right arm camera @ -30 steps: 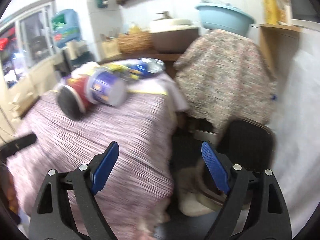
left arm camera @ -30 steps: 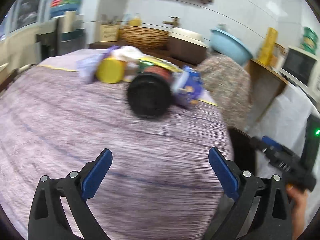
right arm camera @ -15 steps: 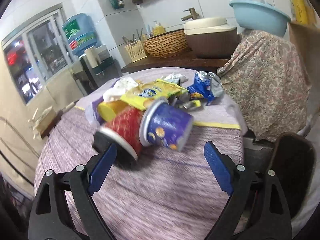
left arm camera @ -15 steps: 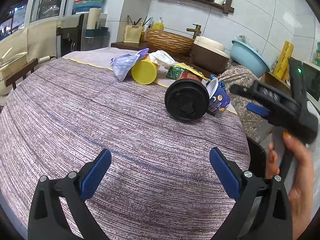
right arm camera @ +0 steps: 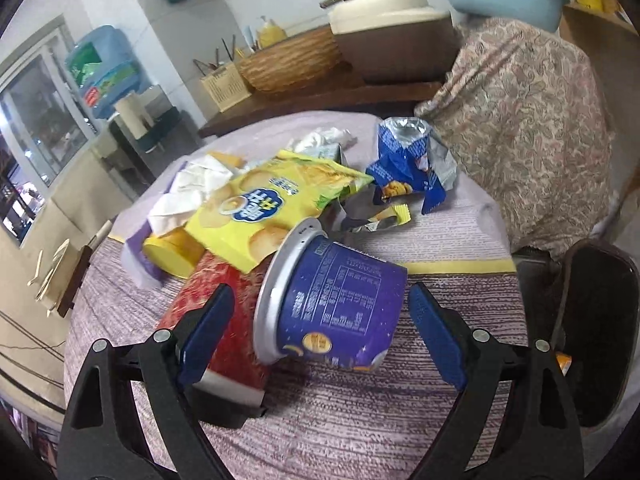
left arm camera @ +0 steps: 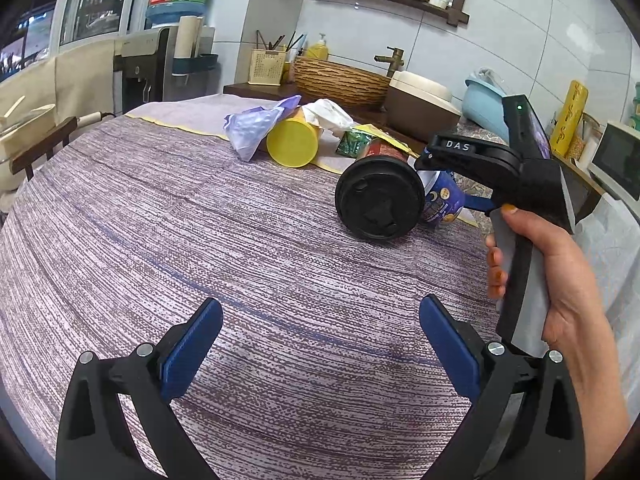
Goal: Collect trash
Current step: 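Move both tools back to the table and grasp the blue yogurt cup with the right tool, then grasp the red paper cup with the left tool while the right tool holds the yogurt cup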
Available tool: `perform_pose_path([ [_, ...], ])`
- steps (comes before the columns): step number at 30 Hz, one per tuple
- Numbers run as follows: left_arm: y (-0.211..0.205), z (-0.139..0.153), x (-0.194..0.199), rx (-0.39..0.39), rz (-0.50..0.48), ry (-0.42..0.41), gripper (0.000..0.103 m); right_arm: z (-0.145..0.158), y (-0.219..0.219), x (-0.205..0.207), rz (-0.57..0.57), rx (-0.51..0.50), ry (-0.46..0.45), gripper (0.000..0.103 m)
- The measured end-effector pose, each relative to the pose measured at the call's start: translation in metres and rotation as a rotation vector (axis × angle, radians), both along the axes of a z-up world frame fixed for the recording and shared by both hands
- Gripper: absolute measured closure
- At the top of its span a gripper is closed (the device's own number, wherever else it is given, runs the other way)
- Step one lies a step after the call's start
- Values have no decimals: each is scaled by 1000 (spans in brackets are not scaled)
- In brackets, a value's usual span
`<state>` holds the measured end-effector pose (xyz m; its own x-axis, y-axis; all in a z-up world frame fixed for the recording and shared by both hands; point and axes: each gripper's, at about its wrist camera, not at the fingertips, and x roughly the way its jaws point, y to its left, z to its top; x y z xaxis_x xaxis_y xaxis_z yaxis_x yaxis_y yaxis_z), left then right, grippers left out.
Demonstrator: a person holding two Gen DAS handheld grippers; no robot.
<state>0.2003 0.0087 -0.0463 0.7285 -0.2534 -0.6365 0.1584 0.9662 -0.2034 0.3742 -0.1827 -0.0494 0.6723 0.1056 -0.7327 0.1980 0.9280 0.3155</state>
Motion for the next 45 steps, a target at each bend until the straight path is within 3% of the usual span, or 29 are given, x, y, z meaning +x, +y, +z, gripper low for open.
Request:
perform_pose_path([
  [3,-1,-1,2,8,-8,-2,6,-9,-2,2,-7,32,18,37],
  [6,-2,-2,6,11,-16,1,6,-16,-5,1,-8,49,19,42],
  [18,-6,1,24,7,-66,37,6,-10,-10,-22,57,0,-25,42],
  [26,-12,30,68,-53,-139,63,6,-8,-27,-62,91,-20,-55,42],
  [30,-36,49,104,-4,-225,94,6,-2,-31,-79,93,-55,-80,42],
  [33,-58,53,137,5,-312,173,6,4,-32,-89,99,-75,-101,42],
  [36,-85,47,172,72,-362,285,6,9,-35,-97,102,-88,-116,42],
  [41,-117,28,205,242,-393,372,6,13,-38,-109,102,-93,-132,42],
  [45,-130,7,220,280,-414,454,6,12,-42,-116,92,-100,-134,42],
])
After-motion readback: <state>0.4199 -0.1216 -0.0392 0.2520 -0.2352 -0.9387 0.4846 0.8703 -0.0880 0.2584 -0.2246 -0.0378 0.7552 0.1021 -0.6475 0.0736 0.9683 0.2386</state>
